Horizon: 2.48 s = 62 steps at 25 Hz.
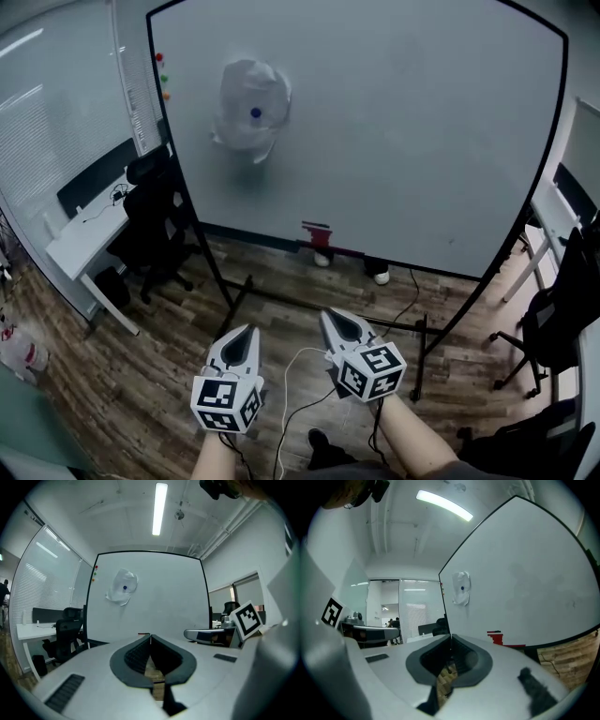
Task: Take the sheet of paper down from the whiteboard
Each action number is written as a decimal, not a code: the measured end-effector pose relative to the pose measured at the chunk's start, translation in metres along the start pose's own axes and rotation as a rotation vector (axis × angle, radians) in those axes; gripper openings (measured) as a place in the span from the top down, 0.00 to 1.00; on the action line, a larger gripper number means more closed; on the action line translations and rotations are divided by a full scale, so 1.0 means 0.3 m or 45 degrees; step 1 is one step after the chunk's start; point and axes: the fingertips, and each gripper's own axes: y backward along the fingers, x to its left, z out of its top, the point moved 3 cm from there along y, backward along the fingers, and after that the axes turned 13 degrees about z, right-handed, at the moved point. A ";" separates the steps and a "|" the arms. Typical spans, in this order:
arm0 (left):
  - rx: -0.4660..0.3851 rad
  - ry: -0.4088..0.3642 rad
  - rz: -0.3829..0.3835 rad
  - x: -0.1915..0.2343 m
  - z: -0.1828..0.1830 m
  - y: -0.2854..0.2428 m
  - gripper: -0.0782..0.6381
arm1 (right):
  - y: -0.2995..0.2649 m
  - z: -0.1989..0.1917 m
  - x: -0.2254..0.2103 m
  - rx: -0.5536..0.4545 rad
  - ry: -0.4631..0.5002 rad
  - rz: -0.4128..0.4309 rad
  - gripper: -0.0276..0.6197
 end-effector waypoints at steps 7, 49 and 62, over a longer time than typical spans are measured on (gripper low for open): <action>-0.006 0.015 -0.005 0.036 0.037 -0.219 0.87 | -0.149 0.010 -0.203 0.036 -0.003 -0.028 0.92; -0.313 -0.158 -0.485 0.671 0.417 -1.105 0.87 | -1.100 0.260 -0.436 -0.163 -0.069 -0.485 0.92; -0.279 -0.109 -0.642 0.678 0.454 -1.278 0.87 | -1.215 0.388 -0.486 -0.363 -0.252 -0.507 0.92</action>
